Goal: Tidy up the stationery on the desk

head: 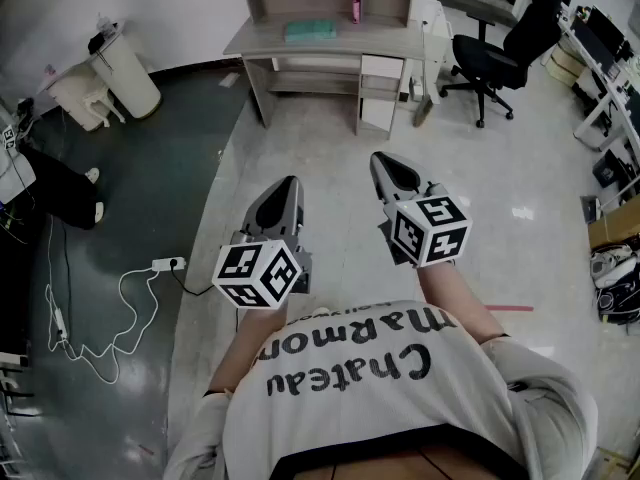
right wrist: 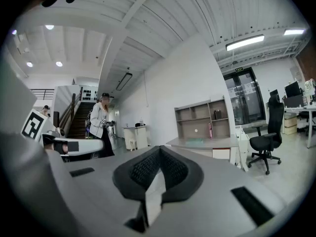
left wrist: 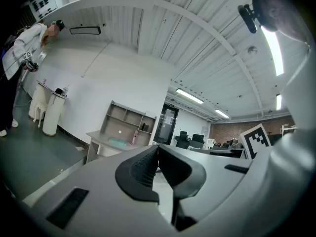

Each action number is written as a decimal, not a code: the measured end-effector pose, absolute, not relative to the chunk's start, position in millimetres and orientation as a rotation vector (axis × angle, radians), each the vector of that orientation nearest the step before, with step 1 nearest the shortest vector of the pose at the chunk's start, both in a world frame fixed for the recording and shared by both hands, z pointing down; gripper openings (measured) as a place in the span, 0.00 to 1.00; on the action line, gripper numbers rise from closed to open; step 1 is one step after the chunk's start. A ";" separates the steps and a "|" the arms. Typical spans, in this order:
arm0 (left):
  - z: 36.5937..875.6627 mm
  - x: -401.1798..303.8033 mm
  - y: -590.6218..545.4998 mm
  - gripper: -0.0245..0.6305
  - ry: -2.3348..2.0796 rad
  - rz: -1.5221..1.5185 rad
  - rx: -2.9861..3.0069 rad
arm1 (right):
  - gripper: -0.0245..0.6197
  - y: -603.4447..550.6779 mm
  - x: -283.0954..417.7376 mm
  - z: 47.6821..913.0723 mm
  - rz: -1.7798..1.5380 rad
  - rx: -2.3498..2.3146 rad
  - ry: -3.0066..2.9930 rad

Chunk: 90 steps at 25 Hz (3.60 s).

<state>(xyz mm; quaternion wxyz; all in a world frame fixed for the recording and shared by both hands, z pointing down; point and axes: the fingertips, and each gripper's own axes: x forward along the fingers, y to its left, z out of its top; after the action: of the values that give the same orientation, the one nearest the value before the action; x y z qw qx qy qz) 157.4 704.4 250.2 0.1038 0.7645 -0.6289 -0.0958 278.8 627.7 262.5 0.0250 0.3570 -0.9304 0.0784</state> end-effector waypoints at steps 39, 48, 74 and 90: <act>280.9 37.6 562.4 0.06 -1.769 -0.272 2.252 | 0.06 491.2 164.6 291.1 0.304 1.161 -2.841; 262.3 33.5 460.7 0.06 -1.824 -0.326 2.240 | 0.06 386.3 150.1 271.4 0.290 1.062 -2.903; 271.8 5.7 288.0 0.06 -1.932 -0.322 2.130 | 0.06 204.2 120.0 281.0 0.302 0.923 -2.926; 245.5 -95.1 168.8 0.06 -1.852 -0.349 2.212 | 0.06 99.3 35.3 253.9 0.243 1.064 -2.903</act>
<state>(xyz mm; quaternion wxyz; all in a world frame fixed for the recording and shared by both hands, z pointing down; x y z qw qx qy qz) -95.1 168.8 245.5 0.1176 0.7559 -0.6329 -0.1194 35.3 99.3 253.9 0.0201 0.3431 -0.9358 0.0784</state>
